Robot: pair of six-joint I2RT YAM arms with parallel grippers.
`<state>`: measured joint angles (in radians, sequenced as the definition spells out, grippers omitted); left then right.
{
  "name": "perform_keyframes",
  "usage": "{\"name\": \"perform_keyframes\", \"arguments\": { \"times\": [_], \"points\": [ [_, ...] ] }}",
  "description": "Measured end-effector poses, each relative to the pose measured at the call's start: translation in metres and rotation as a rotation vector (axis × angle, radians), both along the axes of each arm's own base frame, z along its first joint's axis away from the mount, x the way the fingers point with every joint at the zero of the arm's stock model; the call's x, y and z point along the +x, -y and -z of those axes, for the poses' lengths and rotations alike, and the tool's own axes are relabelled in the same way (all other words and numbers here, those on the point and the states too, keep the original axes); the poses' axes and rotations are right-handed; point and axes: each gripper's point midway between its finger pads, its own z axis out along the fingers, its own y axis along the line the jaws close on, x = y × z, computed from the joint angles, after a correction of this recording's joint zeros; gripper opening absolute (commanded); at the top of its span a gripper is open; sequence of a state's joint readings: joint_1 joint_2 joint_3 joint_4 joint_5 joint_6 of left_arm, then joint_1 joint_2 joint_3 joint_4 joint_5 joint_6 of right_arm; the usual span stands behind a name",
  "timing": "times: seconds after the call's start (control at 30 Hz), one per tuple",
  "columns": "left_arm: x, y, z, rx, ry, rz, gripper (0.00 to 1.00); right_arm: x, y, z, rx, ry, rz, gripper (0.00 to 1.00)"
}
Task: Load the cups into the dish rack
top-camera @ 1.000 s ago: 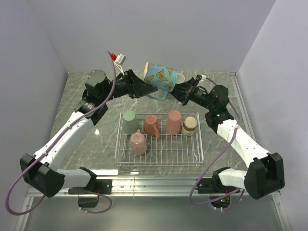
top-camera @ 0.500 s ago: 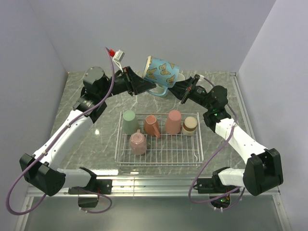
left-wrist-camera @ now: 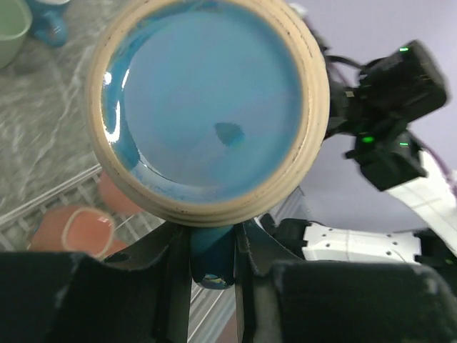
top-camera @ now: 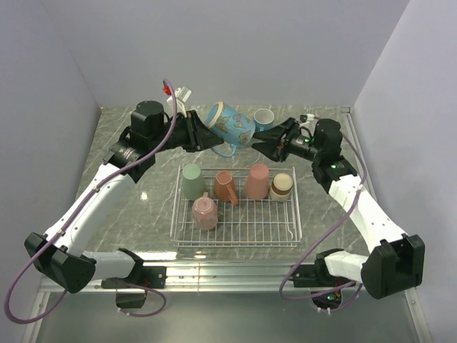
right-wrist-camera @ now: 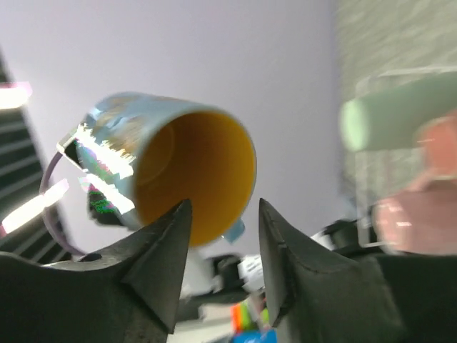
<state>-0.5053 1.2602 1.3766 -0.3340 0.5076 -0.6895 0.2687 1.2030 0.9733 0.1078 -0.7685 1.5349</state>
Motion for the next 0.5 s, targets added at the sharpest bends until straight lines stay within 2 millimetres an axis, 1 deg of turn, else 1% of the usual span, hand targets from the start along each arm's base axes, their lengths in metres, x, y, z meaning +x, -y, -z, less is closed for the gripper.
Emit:
{"name": "perform_keyframes", "arguments": {
  "times": [0.1,0.17,0.23,0.3,0.4,0.5],
  "points": [
    [0.003,-0.008,0.016,0.045,-0.038,-0.040,0.00,0.003,0.018,0.014,-0.086,-0.007,0.054,0.52],
    [0.004,-0.010,0.021,0.067,-0.048,-0.051,0.00,0.005,0.032,0.026,-0.158,-0.029,0.090,0.52],
    [0.002,-0.012,0.026,0.090,-0.049,-0.049,0.00,0.009,0.048,0.034,-0.240,-0.033,0.129,0.52],
    [0.001,-0.013,0.030,0.109,-0.048,-0.042,0.00,0.012,0.064,0.036,-0.305,-0.031,0.169,0.52],
    [-0.004,-0.014,0.038,0.142,-0.050,-0.023,0.00,0.016,0.089,0.033,-0.394,-0.010,0.226,0.51],
    [-0.017,-0.008,0.048,0.188,-0.052,0.020,0.00,0.015,0.103,0.031,-0.443,0.005,0.254,0.49]
  ]
}}
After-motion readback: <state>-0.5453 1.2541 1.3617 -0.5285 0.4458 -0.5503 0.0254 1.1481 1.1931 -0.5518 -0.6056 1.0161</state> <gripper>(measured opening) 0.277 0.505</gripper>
